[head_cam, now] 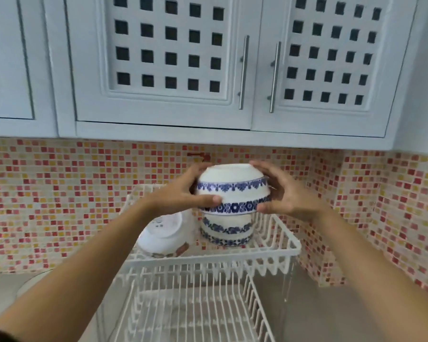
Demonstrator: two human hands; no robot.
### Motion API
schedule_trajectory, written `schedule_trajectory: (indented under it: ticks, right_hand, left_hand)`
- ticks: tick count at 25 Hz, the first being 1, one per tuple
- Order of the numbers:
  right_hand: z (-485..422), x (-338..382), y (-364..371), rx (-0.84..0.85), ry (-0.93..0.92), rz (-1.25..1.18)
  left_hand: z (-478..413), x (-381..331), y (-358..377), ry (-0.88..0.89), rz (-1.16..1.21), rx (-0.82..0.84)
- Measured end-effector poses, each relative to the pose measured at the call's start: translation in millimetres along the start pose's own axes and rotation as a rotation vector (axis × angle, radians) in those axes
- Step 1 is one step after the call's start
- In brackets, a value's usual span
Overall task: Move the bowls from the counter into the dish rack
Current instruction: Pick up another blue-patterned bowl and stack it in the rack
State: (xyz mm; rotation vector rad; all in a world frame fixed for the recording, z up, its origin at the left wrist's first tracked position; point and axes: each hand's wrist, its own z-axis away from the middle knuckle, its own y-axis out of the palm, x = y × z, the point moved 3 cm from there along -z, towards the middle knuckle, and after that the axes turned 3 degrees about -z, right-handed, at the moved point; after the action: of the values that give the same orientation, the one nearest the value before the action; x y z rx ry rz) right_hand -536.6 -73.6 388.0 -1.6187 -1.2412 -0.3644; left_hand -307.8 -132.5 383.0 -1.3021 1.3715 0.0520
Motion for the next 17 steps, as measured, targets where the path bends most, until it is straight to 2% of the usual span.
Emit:
schedule_trajectory:
  ticks: [3,9,12,17]
  right_hand:
    - [-6,-42,-23,0.021,0.011,0.083]
    - [-40,-104,-27,0.179,0.048,0.533]
    - [-54,-118,-21,0.261,0.076,0.567]
    - [-69,-135,-15,0.328,0.141,0.586]
  left_hand:
    - [-40,16,19,-0.068,-0.106,0.065]
    - [-82,33,30,-0.218,-0.448,0.173]
    - [-95,40,33,-0.335,-0.609,0.214]
    - [-108,58,39,-0.472,-0.702,0.283]
